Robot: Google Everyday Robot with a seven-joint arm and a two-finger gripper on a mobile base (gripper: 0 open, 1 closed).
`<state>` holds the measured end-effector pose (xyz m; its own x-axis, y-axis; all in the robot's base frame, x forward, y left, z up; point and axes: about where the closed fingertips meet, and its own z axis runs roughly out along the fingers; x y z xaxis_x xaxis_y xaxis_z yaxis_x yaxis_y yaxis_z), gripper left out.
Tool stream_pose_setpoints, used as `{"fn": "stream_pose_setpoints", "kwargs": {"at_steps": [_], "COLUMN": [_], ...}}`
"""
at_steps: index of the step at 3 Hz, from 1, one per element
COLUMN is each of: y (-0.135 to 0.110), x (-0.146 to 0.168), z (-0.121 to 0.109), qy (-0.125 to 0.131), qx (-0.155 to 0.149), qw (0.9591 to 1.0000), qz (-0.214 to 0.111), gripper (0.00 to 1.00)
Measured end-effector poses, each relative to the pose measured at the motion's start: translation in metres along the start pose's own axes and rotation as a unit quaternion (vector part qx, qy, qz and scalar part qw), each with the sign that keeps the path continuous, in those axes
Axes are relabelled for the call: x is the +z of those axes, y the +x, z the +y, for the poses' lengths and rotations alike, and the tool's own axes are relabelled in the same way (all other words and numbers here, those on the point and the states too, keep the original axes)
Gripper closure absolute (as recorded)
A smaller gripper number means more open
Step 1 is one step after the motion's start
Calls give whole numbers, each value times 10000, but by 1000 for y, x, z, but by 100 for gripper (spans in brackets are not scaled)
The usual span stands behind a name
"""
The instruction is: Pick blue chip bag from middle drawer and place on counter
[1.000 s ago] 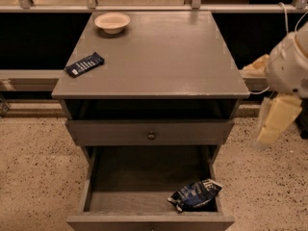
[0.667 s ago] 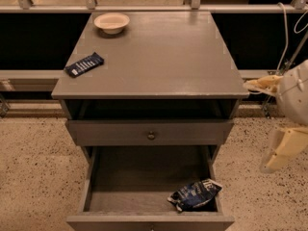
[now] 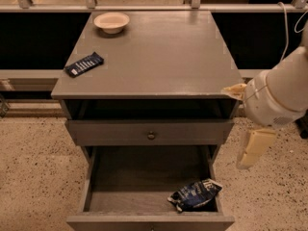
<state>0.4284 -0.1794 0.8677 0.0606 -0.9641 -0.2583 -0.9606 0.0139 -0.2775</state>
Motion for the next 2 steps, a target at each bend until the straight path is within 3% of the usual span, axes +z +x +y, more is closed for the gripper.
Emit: {"fn": "stream_pose_setpoints", "kwargs": {"at_steps": [1,2], "y": [-2,24], "x": [74,137], "z": [0,7], "qy": [81,93], "qx": [-345,-348], "qw": [9977,9975], "qz": [573,601], "gripper": [0,0]}}
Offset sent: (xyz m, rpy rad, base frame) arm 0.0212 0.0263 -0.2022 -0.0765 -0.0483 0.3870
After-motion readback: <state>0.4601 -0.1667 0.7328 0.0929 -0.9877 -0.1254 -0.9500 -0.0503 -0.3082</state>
